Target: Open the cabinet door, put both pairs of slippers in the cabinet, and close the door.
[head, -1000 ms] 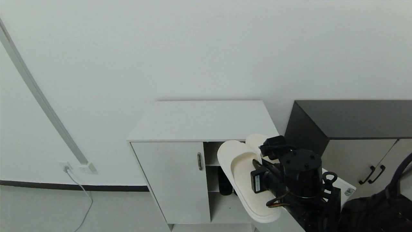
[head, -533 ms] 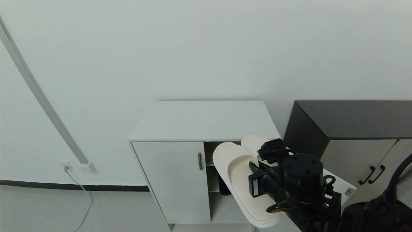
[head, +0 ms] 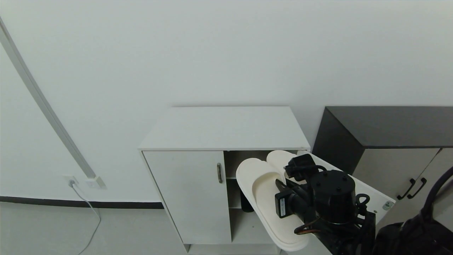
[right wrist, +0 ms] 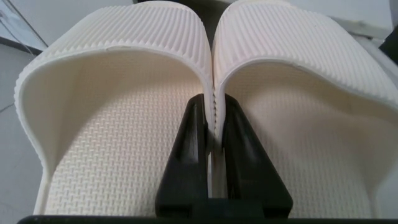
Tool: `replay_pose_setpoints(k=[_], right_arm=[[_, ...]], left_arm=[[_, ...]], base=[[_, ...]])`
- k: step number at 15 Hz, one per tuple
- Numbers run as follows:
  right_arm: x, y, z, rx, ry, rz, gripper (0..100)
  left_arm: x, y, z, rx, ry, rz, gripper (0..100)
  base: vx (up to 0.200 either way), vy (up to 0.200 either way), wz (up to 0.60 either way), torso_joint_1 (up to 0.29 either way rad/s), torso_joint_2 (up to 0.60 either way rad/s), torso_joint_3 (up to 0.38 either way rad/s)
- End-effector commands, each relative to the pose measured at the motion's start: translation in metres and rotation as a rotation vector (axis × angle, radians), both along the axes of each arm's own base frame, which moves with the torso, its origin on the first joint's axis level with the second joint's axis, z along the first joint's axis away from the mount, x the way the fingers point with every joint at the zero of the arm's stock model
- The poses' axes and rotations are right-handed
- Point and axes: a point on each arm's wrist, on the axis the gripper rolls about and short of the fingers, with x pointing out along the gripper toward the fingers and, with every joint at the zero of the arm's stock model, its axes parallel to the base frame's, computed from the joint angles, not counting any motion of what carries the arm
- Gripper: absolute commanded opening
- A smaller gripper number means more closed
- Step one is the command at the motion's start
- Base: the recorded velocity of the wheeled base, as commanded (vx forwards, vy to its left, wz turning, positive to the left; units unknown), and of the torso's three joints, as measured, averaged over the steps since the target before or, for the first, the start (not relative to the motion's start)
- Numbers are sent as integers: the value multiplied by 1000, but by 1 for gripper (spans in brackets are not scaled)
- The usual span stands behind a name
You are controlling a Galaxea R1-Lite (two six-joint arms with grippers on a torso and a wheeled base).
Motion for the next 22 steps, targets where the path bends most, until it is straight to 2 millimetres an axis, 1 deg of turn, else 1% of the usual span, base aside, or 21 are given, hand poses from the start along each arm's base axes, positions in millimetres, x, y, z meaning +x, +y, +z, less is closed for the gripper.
replay_pose_setpoints(k=[1,9,17,22], right_arm=[[0,0,-2,-5,5,0,0],[0,0,-3,-6,6,2,0],[3,2,-12,-15,15,-3,0],[3,1,-13,-2,-2,-5,0]], left_arm=[[0,0,0,0,2,1,0],[0,0,0,0,2,1,0],[0,0,0,0,2,1,0],[0,0,0,0,2,1,0]], base=[[0,0,0,-159,388,207],[0,0,0,-218,510,291],[0,0,0,-198,519,316],[0,0,0,-157,485,321]])
